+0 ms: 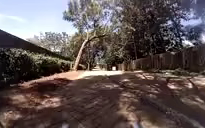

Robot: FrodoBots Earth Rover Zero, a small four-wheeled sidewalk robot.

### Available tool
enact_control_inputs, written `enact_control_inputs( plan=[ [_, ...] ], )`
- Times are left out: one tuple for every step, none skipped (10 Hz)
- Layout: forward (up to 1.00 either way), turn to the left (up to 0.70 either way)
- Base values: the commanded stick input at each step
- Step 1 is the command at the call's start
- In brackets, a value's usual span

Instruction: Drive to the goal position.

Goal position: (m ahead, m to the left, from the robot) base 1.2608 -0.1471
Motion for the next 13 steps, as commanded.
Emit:
enact_control_inputs(
  plan=[
    [0.7,0.0],
    [0.7,0.0],
    [0.7,0.0],
    [0.7,0.0],
    [0.7,0.0],
    [0.7,0.0],
    [0.7,0.0],
    [0.7,0.0],
    [0.7,0.0],
    [0.7,0.0],
    [0.7,0.0],
    [0.7,0.0],
    [0.7,0.0]
  ],
)
